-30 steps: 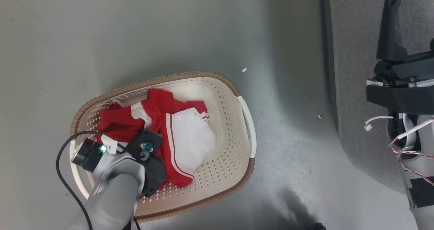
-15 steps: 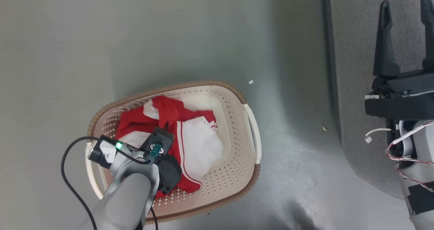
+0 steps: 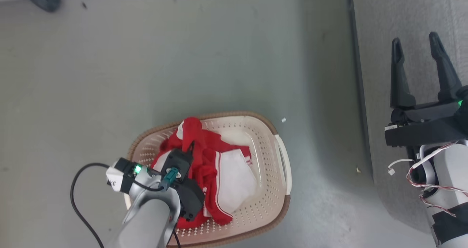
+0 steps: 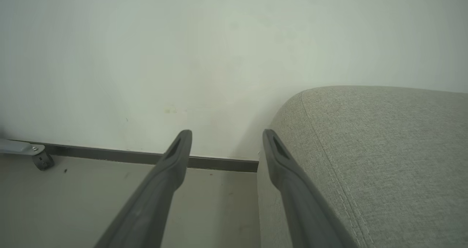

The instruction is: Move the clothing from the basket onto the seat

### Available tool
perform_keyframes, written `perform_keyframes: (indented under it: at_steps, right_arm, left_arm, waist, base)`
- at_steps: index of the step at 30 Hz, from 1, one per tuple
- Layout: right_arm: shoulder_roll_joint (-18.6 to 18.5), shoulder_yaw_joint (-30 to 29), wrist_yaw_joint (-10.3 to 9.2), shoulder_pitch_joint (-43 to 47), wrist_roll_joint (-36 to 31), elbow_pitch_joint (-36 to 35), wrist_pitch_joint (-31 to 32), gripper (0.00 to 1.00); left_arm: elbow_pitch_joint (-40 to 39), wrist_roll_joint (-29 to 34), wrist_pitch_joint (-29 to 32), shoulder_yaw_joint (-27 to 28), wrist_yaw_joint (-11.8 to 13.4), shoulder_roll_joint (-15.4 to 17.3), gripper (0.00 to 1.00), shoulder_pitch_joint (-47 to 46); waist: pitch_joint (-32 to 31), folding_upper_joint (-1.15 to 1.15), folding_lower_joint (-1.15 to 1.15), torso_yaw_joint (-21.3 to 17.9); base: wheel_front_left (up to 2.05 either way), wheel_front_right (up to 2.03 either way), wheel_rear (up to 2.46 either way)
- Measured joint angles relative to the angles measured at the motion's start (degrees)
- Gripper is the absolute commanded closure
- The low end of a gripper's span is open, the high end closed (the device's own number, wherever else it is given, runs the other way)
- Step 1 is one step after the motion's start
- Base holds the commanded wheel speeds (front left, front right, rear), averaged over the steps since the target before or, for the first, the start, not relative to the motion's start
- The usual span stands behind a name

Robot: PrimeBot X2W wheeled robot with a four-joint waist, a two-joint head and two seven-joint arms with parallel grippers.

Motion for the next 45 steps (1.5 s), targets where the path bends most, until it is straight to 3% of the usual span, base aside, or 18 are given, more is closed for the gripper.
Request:
perform_keyframes:
  at_steps: [16, 27, 34, 45]
  right_arm:
    - [2.1, 1.1, 1.16, 7.1, 0.0, 6.1, 0.0, 0.00]
    - [4.4, 2.9, 2.46, 10.0, 0.0, 9.6, 0.0, 0.00]
    - [6.0, 4.5, 3.44, 13.0, 0.0, 11.8, 0.0, 0.00]
    - [7.6, 7.3, 4.65, 16.4, 0.0, 13.5, 0.0, 0.00]
  left_arm:
    - [-8.1, -1.1, -0.1, 0.2, -2.6, 0.0, 1.00, 4.4]
    - [-13.0, -3.0, -0.1, 1.3, -4.8, 3.1, 1.00, 6.5]
    - [-15.7, -4.2, -0.1, 2.1, -6.6, 3.7, 1.00, 7.8]
    - [-21.1, -6.1, -0.1, 2.5, -7.1, 4.9, 1.00, 10.6]
  waist:
    - [-13.8, 0.00, 0.00, 3.7]
    - [-23.2, 0.00, -0.01, 5.7]
    - [-29.2, 0.00, -0.01, 6.2]
    - [-37.1, 0.00, -0.01, 5.7]
  base:
    - [0.00, 0.00, 0.00]
    - [0.00, 0.00, 0.00]
    - [0.00, 0.00, 0.00]
    - [0.00, 0.00, 0.00]
